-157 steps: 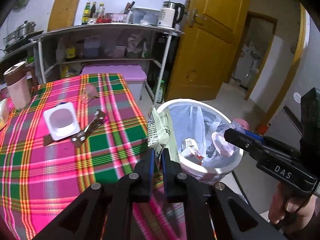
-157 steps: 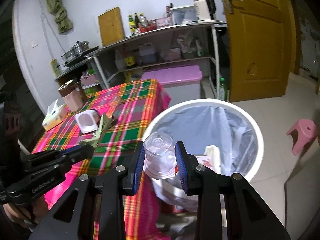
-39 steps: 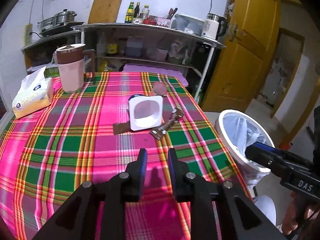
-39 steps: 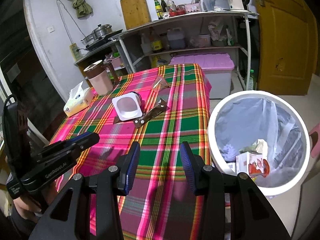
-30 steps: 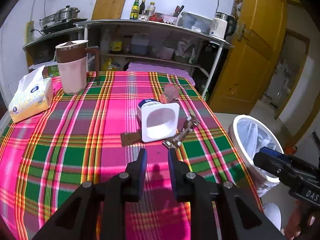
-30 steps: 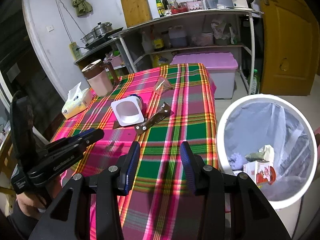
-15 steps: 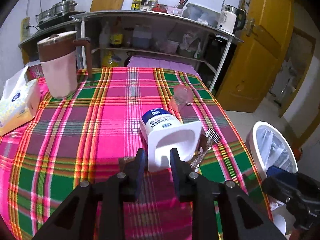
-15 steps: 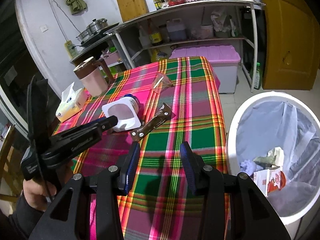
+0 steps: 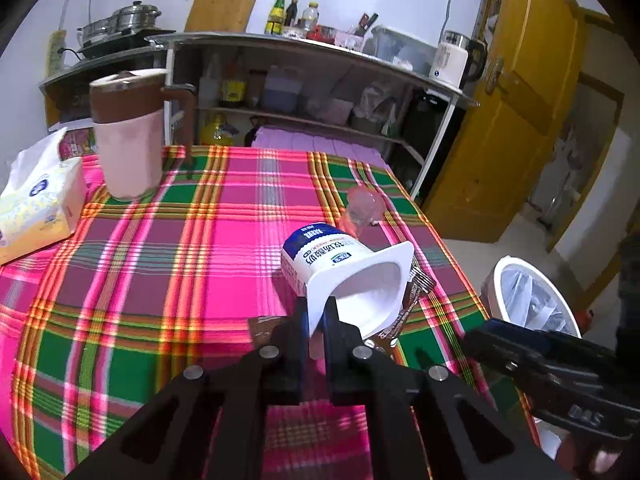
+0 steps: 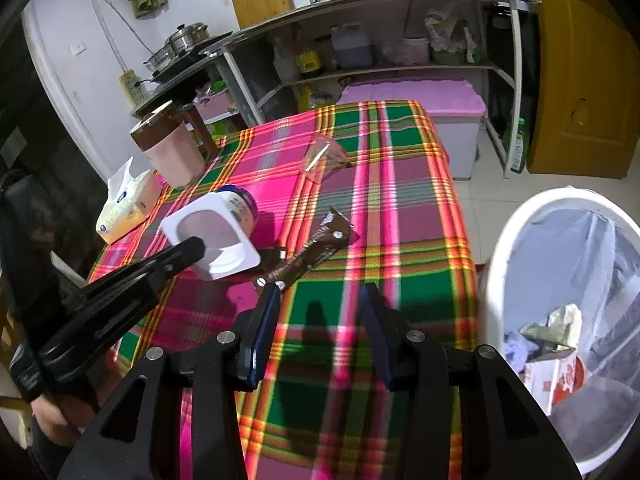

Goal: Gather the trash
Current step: 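Grasp the white yogurt cup with the left tool while the right tool grasps the brown wrapper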

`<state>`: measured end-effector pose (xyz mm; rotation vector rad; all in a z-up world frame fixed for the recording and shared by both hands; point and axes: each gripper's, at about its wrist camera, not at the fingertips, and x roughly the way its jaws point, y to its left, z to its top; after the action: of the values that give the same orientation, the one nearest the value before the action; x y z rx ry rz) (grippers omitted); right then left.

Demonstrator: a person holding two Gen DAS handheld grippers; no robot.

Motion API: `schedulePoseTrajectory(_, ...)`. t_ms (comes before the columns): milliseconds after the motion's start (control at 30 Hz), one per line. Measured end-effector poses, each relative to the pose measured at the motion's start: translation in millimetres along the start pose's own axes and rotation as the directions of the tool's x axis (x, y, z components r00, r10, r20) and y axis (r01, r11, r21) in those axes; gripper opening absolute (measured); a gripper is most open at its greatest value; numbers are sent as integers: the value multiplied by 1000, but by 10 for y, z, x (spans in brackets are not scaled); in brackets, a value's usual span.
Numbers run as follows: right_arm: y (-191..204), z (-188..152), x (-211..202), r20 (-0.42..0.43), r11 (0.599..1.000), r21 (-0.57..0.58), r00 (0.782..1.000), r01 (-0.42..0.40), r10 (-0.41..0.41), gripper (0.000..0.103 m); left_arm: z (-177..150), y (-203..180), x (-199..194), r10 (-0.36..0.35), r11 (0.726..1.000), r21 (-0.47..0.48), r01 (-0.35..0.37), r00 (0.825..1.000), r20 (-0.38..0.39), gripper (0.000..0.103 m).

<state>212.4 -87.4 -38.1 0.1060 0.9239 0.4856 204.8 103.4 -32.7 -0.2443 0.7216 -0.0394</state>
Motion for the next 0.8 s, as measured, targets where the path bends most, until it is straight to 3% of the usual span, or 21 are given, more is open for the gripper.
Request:
schedulePoseTrajectory(267,197,101,273,-13,1000,-17,1000,19,-19,43,-51,268,-223,3,999,-46,-1,999,47,6)
schedulePoseTrajectory(600,171,204,617,-32,996,30,996,88,-87,43,-115,451,-220,-21,997,-76,25,999,50,6)
schedulePoseTrajectory(733,144,224,646,-20,992,28,992,124,-123,21,-137,460,-162,-31,997,-74,34,999,33,6)
schedulePoseTrajectory(800,108,227,629,-19,991,35,992,127,-126,17,-135,450,-154,-34,997,-71,36,999,31,6)
